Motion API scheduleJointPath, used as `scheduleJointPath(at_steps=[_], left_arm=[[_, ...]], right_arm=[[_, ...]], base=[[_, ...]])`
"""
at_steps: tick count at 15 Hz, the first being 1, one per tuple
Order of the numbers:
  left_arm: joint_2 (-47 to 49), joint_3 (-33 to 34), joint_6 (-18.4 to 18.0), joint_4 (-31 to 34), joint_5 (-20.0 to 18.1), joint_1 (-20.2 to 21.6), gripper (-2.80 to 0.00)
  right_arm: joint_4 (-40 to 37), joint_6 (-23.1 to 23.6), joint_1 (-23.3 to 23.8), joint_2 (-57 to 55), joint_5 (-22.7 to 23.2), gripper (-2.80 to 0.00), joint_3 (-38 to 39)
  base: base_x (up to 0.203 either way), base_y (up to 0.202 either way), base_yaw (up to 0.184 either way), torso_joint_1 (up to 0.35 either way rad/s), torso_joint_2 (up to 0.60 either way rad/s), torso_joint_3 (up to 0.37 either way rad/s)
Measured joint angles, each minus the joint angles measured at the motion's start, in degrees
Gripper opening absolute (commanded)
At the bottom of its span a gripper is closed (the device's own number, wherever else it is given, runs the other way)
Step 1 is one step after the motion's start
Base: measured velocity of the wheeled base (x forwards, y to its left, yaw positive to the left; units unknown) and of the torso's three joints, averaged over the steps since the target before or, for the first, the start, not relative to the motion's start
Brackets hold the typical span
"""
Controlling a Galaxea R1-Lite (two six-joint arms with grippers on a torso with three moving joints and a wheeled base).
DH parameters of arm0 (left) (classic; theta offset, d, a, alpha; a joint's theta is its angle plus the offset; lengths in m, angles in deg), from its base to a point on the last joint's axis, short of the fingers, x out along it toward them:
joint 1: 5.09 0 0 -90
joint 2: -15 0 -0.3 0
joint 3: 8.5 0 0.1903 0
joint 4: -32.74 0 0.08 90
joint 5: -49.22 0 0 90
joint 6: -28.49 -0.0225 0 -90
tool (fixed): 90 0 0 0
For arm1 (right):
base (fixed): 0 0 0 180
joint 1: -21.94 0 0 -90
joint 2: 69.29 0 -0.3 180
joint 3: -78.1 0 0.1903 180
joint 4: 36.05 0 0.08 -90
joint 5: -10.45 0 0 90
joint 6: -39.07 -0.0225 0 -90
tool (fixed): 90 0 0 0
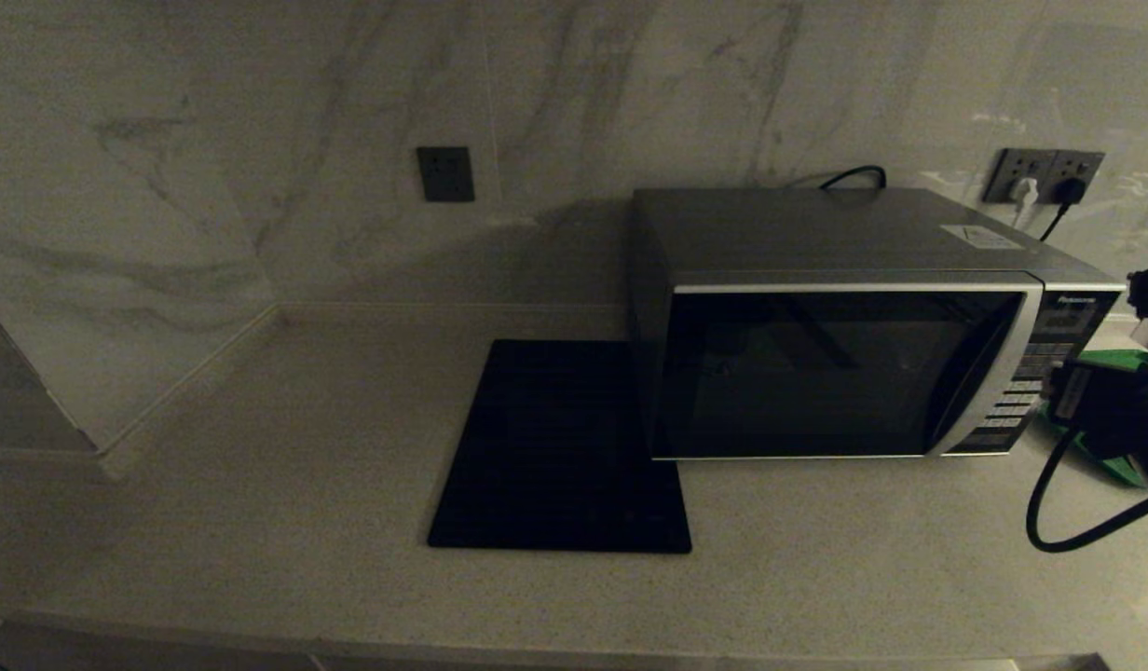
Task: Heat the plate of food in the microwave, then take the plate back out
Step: Open the microwave oven
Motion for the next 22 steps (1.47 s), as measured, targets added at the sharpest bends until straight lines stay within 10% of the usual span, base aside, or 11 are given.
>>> scheduleJointPath(at_steps=[13, 22], left_arm=[[0.0, 0.0, 0.0, 0.0, 0.0, 0.0, -2.80], [0.0, 0.0, 0.0, 0.0, 0.0, 0.0, -2.80]], right_arm=[[-0.4, -1.2, -5.2, -9.8, 4.0, 0.00, -3.6], [-0.2, -7.0, -5.1, -15.9, -9.4, 0.00, -8.0]], base=[[0.000, 0.000, 0.000, 0.000, 0.00, 0.000], [0.000, 0.000, 0.000, 0.000, 0.00, 0.000]])
